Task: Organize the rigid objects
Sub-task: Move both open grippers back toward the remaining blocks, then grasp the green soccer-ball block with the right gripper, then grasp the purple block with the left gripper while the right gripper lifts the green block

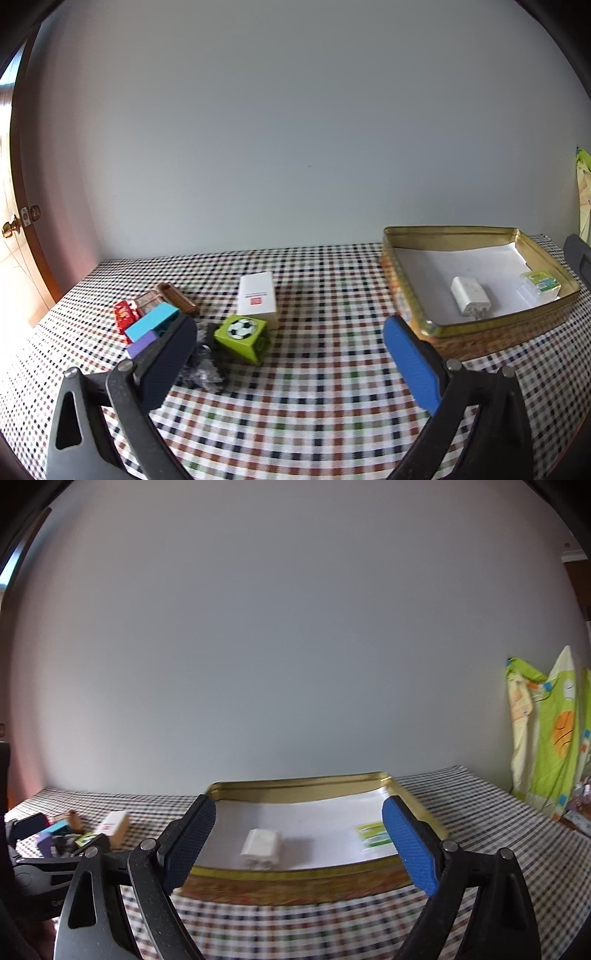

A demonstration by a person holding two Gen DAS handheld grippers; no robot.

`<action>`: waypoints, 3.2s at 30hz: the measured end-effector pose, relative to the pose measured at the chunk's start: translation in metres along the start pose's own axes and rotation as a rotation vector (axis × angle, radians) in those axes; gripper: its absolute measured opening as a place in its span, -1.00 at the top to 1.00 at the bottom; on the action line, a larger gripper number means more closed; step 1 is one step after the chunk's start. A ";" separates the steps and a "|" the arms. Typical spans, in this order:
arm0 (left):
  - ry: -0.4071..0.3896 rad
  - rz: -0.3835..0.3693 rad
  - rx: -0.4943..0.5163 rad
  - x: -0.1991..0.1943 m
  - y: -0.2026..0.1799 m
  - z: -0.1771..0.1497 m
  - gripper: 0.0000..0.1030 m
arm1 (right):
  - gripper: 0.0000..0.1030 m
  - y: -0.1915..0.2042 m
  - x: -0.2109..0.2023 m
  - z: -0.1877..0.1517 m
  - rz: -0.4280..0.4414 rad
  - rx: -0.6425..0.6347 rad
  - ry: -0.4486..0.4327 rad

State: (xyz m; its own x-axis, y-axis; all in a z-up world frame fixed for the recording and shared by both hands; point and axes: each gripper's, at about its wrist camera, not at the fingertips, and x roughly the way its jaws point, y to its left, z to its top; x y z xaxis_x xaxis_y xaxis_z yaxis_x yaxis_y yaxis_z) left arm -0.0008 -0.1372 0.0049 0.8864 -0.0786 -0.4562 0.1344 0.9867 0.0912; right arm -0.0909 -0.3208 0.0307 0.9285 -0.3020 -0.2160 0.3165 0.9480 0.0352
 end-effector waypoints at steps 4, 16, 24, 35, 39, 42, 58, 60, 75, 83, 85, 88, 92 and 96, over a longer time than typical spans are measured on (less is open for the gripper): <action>0.012 0.024 -0.016 0.003 0.025 -0.002 -0.99 | -0.81 0.027 0.000 -0.003 0.053 -0.021 0.016; 0.043 0.103 -0.051 0.016 0.109 -0.009 -0.99 | -0.81 0.107 0.011 -0.014 0.198 -0.087 0.126; 0.079 0.146 -0.101 0.028 0.169 -0.012 -0.99 | -0.81 0.154 0.040 -0.022 0.287 -0.117 0.280; 0.156 0.159 -0.148 0.045 0.207 -0.016 -0.99 | -0.67 0.209 0.087 -0.038 0.347 -0.183 0.490; 0.175 0.161 -0.147 0.050 0.211 -0.018 -0.99 | -0.66 0.212 0.105 -0.040 0.354 -0.137 0.535; 0.181 0.159 -0.137 0.051 0.211 -0.018 -0.99 | -0.66 0.223 0.123 -0.046 0.367 -0.125 0.606; 0.220 0.127 -0.105 0.056 0.209 -0.021 -0.99 | -0.53 0.206 0.142 -0.050 0.271 -0.096 0.690; 0.220 0.121 -0.097 0.056 0.208 -0.021 -0.99 | -0.43 0.216 0.141 -0.051 0.276 -0.142 0.690; 0.206 -0.068 -0.022 0.045 0.188 -0.020 -0.63 | 0.01 0.165 0.079 -0.032 0.358 -0.102 0.518; 0.293 -0.238 -0.067 0.060 0.177 -0.022 -0.07 | 0.00 0.140 0.046 -0.031 0.370 -0.111 0.486; 0.315 -0.277 -0.072 0.067 0.171 -0.021 0.30 | 0.00 0.148 0.050 -0.031 0.372 -0.110 0.499; 0.351 -0.312 -0.084 0.076 0.165 -0.021 0.57 | 0.00 0.149 0.051 -0.032 0.374 -0.095 0.515; 0.402 -0.326 -0.112 0.088 0.162 -0.025 0.58 | 0.00 0.151 0.057 -0.035 0.377 -0.083 0.536; 0.400 -0.314 -0.133 0.092 0.161 -0.026 0.63 | 0.00 0.151 0.056 -0.036 0.379 -0.080 0.537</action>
State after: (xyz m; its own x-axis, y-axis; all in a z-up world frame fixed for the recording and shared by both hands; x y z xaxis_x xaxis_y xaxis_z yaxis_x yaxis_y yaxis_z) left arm 0.0913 0.0181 -0.0455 0.5705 -0.3385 -0.7483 0.2861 0.9360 -0.2052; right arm 0.0024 -0.1908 -0.0113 0.7403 0.1270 -0.6602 -0.0478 0.9895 0.1367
